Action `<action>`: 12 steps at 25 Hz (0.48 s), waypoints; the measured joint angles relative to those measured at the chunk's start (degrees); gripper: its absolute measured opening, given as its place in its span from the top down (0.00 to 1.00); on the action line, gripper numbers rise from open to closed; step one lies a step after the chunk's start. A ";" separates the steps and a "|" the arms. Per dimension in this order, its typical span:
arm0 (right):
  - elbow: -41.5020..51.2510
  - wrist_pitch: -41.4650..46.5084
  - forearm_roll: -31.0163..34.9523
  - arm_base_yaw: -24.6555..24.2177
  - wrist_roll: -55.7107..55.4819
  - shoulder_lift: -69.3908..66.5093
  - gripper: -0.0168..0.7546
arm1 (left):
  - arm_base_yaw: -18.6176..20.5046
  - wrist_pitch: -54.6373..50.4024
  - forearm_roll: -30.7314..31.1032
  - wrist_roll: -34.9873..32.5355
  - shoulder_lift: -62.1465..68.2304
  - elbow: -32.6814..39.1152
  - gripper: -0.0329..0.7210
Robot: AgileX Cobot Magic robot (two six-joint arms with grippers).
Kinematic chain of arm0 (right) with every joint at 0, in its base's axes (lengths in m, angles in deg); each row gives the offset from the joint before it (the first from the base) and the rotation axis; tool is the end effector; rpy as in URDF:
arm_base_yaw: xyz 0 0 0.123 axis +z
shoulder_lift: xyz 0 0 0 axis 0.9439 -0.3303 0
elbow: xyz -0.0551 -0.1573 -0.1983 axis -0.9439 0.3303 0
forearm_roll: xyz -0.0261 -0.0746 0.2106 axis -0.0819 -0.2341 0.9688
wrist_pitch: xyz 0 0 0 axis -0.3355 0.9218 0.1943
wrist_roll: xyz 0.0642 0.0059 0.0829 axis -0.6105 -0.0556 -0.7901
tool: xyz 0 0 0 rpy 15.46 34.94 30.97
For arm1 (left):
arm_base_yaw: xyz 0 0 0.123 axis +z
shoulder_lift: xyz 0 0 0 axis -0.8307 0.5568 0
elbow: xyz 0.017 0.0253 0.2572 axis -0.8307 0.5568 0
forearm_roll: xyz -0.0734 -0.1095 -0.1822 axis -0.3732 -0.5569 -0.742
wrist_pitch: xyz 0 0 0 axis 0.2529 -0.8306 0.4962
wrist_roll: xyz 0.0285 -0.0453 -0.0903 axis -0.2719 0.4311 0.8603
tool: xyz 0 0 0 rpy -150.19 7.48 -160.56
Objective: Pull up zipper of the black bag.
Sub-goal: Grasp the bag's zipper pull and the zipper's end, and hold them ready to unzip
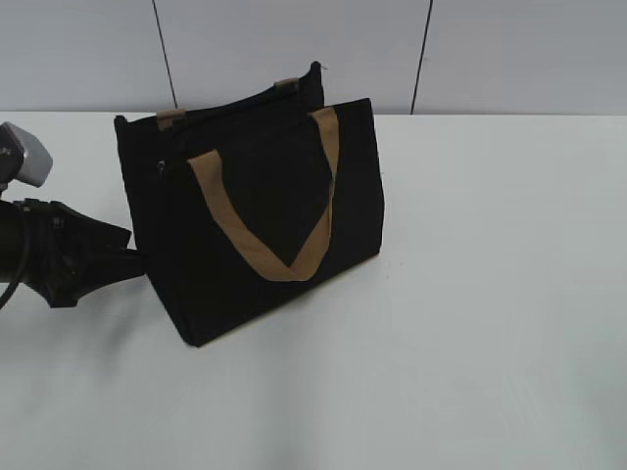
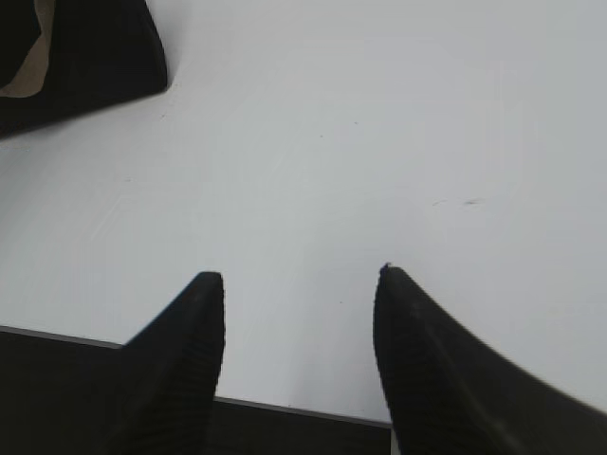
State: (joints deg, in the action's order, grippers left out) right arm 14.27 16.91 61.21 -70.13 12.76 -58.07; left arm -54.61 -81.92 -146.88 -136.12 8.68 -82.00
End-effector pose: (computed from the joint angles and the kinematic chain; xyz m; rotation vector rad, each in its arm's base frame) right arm 0.0100 0.0157 0.2468 -0.2068 2.0782 0.0991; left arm 0.2570 -0.0637 0.1343 0.9365 2.0285 -0.5593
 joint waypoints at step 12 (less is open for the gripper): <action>0.00 0.00 0.00 0.00 0.00 0.00 0.47 | -5.41 5.28 -0.05 -0.51 0.31 -2.94 0.43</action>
State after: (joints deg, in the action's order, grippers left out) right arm 14.27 16.91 61.21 -70.13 12.76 -58.07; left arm -60.02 -76.64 -146.93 -136.63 9.00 -84.94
